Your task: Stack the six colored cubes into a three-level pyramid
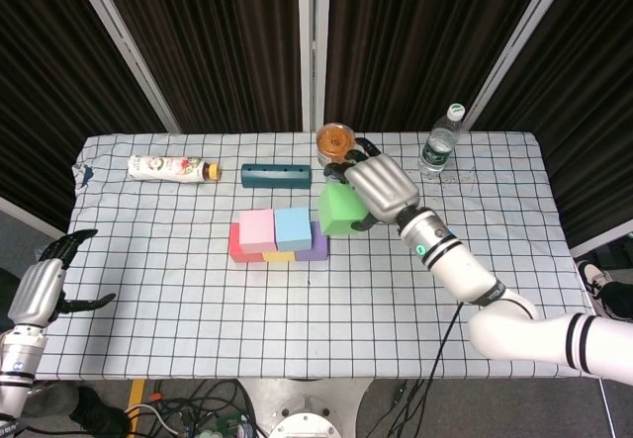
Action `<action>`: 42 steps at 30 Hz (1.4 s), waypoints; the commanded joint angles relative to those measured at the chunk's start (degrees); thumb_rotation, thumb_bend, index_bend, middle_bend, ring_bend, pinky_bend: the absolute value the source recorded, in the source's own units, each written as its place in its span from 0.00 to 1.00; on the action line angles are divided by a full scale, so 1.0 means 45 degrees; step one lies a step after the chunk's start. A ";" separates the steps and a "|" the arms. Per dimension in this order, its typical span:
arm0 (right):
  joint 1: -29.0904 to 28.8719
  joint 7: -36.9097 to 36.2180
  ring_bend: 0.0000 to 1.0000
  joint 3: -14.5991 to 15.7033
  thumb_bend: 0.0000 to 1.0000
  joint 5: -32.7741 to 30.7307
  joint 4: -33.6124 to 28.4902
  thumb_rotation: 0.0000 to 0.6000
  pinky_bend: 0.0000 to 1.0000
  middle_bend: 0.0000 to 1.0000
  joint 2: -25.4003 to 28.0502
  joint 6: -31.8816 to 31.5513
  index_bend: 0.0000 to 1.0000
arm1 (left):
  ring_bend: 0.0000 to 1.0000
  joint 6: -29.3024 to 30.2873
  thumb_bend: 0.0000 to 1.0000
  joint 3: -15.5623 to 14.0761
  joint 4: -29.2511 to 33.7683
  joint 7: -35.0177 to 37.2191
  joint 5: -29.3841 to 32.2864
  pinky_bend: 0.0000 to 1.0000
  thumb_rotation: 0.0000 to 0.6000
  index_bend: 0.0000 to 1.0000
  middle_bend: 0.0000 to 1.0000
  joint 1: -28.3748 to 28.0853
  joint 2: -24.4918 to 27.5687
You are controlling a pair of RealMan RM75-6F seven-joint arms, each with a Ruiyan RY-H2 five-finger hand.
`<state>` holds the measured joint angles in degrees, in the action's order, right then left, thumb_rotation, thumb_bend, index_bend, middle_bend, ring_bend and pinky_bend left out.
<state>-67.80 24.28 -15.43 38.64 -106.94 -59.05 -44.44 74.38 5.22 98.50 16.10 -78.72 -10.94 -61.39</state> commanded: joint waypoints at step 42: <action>-0.7098 0.6635 0.17 0.0606 0.03 -0.8771 0.2937 1.00 0.00 0.52 -0.4840 -0.2229 0.19 | 0.09 -0.0013 0.00 -0.0311 -0.1665 0.0455 -0.0308 0.11 1.00 0.15 0.12 0.0095 -0.0953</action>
<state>-99.65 53.98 -12.71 -0.79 -93.87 -80.69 -54.32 74.31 3.86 91.09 18.04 -80.05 -10.54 -65.64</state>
